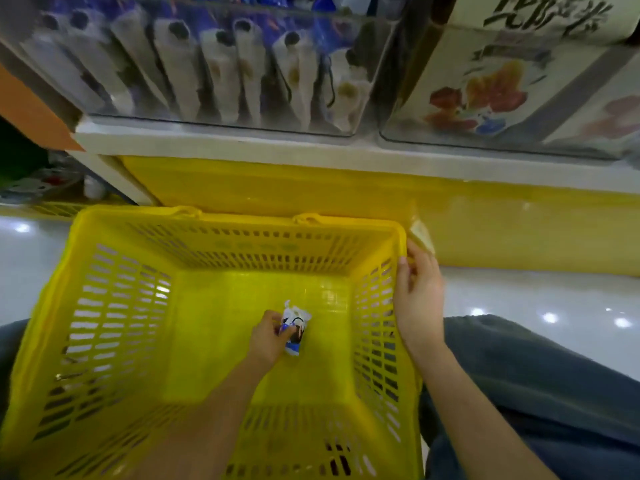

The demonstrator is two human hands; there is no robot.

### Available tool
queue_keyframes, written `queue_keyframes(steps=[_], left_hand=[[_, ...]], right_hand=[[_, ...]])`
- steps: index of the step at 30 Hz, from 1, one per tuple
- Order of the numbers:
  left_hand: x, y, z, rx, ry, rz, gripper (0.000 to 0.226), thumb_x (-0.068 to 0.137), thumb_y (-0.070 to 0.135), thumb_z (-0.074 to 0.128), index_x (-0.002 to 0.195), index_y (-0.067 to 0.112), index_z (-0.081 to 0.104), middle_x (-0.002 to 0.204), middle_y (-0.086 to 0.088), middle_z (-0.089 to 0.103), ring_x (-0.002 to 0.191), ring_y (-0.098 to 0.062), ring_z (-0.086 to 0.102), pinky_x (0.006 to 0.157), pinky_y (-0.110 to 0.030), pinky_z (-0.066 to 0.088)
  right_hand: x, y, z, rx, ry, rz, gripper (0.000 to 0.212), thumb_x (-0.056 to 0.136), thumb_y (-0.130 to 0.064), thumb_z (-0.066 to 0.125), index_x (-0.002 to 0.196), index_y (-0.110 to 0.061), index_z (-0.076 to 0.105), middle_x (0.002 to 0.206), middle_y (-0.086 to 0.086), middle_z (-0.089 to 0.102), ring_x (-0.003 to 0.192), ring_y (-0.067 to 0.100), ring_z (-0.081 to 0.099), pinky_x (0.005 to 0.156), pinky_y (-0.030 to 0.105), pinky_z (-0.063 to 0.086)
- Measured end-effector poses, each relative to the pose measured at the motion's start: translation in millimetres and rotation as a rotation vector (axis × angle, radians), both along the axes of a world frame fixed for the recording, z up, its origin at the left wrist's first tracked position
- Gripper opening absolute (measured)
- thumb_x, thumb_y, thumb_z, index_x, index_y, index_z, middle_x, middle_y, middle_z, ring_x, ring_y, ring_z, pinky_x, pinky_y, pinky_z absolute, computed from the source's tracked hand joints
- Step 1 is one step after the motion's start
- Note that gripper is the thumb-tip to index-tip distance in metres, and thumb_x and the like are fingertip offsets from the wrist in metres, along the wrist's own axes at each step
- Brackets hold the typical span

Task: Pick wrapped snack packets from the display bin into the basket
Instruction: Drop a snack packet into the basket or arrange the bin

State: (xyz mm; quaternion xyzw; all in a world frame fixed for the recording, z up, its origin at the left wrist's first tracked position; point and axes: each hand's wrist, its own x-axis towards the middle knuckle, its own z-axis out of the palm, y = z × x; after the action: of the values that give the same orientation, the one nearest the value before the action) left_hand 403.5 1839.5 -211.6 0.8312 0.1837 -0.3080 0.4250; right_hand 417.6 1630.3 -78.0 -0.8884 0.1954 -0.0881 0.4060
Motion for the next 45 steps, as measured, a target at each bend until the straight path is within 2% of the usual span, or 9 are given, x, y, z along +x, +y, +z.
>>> queue_keyframes(steps=[5, 13, 18, 22, 27, 31, 35, 40, 45], left_hand=[[-2.3, 0.0, -18.8, 0.057, 0.051, -0.078, 0.031, 0.090, 0.006, 0.057, 0.118, -0.003, 0.046, 0.118, -0.020, 0.058, 0.107, -0.033, 0.056, 0.076, -0.033, 0.044], [22.6, -0.1, 15.5, 0.122, -0.079, -0.263, 0.034, 0.093, 0.010, 0.051, 0.124, -0.001, 0.041, 0.128, -0.021, 0.043, 0.114, -0.033, 0.048, 0.089, -0.037, 0.042], [49.8, -0.7, 99.5, -0.025, -0.565, -0.160, 0.037, 0.091, 0.017, 0.056, 0.126, 0.011, 0.046, 0.124, -0.005, 0.047, 0.113, -0.014, 0.044, 0.093, -0.025, 0.034], [68.9, 15.7, 150.2, 0.180, -0.909, -0.290, 0.041, 0.091, 0.019, 0.054, 0.131, 0.011, 0.046, 0.126, -0.010, 0.046, 0.119, -0.022, 0.041, 0.102, -0.039, 0.033], [84.8, 41.0, 163.4, 0.496, -0.724, -0.550, 0.046, 0.097, 0.033, 0.040, 0.139, 0.016, 0.035, 0.139, -0.007, 0.037, 0.128, -0.025, 0.033, 0.106, -0.038, 0.025], [87.5, 53.1, 176.9, 0.532, -0.628, -0.711, 0.047, 0.098, 0.034, 0.038, 0.140, 0.015, 0.033, 0.144, -0.006, 0.034, 0.131, -0.023, 0.032, 0.107, -0.035, 0.027], [81.4, 62.0, 221.2, 0.595, -0.700, -0.894, 0.044, 0.096, 0.038, 0.039, 0.134, 0.018, 0.035, 0.134, -0.006, 0.040, 0.126, -0.023, 0.035, 0.105, -0.035, 0.026], [78.2, 91.1, 310.0, 0.434, -1.125, -0.682, 0.038, 0.095, 0.040, 0.036, 0.129, 0.022, 0.039, 0.120, 0.004, 0.044, 0.113, -0.015, 0.039, 0.097, -0.029, 0.031], [96.8, 123.3, 358.6, 0.498, -1.284, -0.559, 0.042, 0.096, 0.035, 0.040, 0.135, 0.020, 0.040, 0.128, 0.001, 0.044, 0.120, -0.017, 0.039, 0.096, -0.028, 0.031]], right_hand=[[-1.0, 1.4, -2.8, 0.009, 0.014, -0.008, 0.037, 0.099, -0.021, 0.038, 0.132, -0.007, 0.047, 0.123, 0.004, 0.052, 0.099, 0.004, 0.048, 0.075, -0.005, 0.033], [-1.3, 3.7, 1.3, -0.009, -0.014, 0.000, 0.037, 0.099, -0.020, 0.037, 0.133, -0.007, 0.046, 0.123, 0.007, 0.051, 0.099, 0.005, 0.046, 0.073, -0.001, 0.031], [-3.6, 5.5, 1.6, -0.115, 0.000, 0.026, 0.040, 0.100, -0.020, 0.033, 0.137, -0.007, 0.041, 0.129, 0.011, 0.048, 0.107, 0.020, 0.051, 0.074, 0.008, 0.027], [-5.9, 8.3, 4.7, -0.254, 0.055, 0.064, 0.042, 0.100, -0.016, 0.033, 0.141, -0.007, 0.034, 0.132, 0.012, 0.045, 0.113, 0.027, 0.048, 0.078, 0.022, 0.035], [-8.9, 9.3, 22.5, -0.470, 0.200, 0.209, 0.045, 0.099, -0.017, 0.036, 0.141, -0.001, 0.029, 0.134, 0.017, 0.042, 0.117, 0.030, 0.044, 0.095, 0.034, 0.037], [2.7, 11.1, 56.7, -0.632, 0.334, 0.335, 0.046, 0.100, -0.028, 0.031, 0.142, -0.009, 0.025, 0.138, 0.009, 0.039, 0.125, 0.025, 0.041, 0.097, 0.032, 0.035], [15.7, 27.2, 117.2, -0.603, 0.108, 0.396, 0.041, 0.099, -0.031, 0.036, 0.138, -0.021, 0.030, 0.130, -0.002, 0.049, 0.117, 0.016, 0.050, 0.087, 0.028, 0.041], [44.9, 71.2, 202.2, -0.535, -0.285, 0.584, 0.028, 0.096, -0.029, 0.042, 0.123, -0.024, 0.045, 0.106, -0.013, 0.055, 0.092, 0.004, 0.056, 0.076, 0.021, 0.047], [108.5, 129.0, 252.0, -0.398, -0.455, 0.606, 0.026, 0.096, -0.024, 0.044, 0.120, -0.018, 0.050, 0.102, -0.013, 0.049, 0.088, -0.004, 0.048, 0.074, 0.013, 0.041]])
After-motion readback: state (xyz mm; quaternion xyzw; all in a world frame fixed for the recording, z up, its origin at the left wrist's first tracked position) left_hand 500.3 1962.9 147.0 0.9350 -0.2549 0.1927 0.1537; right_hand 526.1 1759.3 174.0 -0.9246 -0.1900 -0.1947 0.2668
